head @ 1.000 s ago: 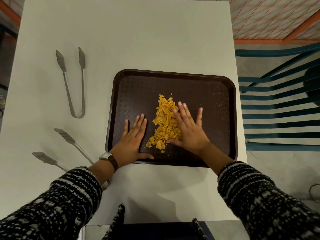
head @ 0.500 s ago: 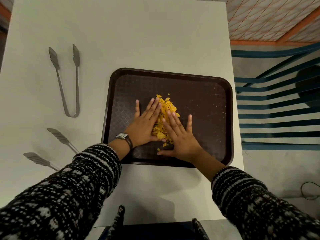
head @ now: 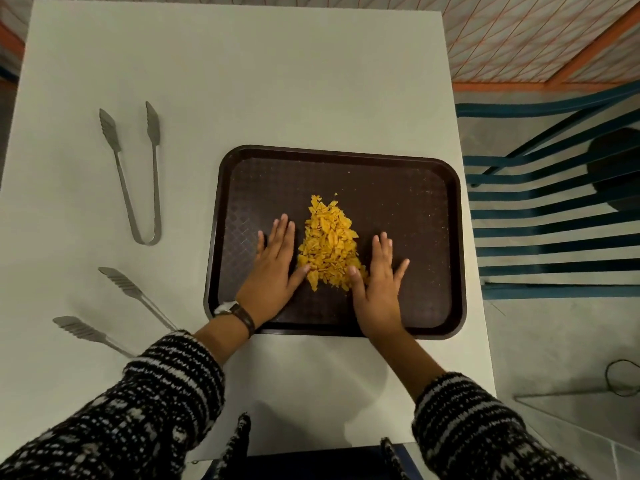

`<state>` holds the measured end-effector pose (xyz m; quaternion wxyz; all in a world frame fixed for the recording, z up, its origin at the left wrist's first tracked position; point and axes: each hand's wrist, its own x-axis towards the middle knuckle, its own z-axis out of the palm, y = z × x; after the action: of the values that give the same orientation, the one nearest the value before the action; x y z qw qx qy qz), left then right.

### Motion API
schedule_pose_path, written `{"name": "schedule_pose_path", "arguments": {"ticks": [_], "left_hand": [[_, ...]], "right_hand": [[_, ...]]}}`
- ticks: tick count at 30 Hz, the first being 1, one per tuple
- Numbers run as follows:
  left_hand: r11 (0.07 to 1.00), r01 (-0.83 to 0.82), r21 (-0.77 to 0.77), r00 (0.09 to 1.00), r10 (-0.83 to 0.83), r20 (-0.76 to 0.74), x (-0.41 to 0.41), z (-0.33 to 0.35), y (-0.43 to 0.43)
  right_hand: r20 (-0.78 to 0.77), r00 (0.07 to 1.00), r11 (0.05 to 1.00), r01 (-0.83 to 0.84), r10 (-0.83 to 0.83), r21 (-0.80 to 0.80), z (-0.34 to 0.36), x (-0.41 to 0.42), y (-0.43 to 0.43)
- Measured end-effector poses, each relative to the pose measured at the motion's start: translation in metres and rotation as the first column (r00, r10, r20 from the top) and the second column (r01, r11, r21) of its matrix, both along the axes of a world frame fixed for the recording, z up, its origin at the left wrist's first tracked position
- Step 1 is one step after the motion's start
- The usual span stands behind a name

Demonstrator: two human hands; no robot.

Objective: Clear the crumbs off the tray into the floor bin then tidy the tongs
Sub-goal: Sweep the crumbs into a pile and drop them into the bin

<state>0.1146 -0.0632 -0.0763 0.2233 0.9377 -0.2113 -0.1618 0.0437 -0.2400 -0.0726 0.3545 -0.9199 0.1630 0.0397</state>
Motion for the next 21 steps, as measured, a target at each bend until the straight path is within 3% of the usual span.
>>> {"name": "schedule_pose_path", "arguments": {"ticks": [7, 11, 14, 18, 21], "left_hand": [[0.986, -0.124, -0.108, 0.991, 0.129, 0.042, 0.015, -0.009, -0.059], [0.993, -0.040, -0.112, 0.998, 0.046, 0.049, 0.029, -0.017, -0.070], [0.978, -0.047, -0.204, 0.998, 0.054, 0.031, 0.027, -0.019, -0.071], [0.894, -0.167, -0.416, 0.986, 0.144, -0.085, 0.019, -0.015, -0.075], [0.786, -0.327, -0.525, 0.941, 0.223, -0.253, 0.016, -0.006, -0.079]], "right_hand": [[0.037, 0.980, 0.972, 0.190, -0.197, 0.140, -0.008, 0.014, 0.043], [0.083, 0.965, 0.957, 0.233, -0.250, 0.173, -0.012, 0.027, 0.052], [0.111, 0.958, 0.947, 0.238, -0.266, 0.216, -0.014, 0.037, 0.054], [0.135, 0.954, 0.930, 0.217, -0.266, 0.298, -0.015, 0.041, 0.057], [0.104, 0.934, 0.851, 0.261, -0.343, 0.456, -0.008, 0.046, 0.062]]}}
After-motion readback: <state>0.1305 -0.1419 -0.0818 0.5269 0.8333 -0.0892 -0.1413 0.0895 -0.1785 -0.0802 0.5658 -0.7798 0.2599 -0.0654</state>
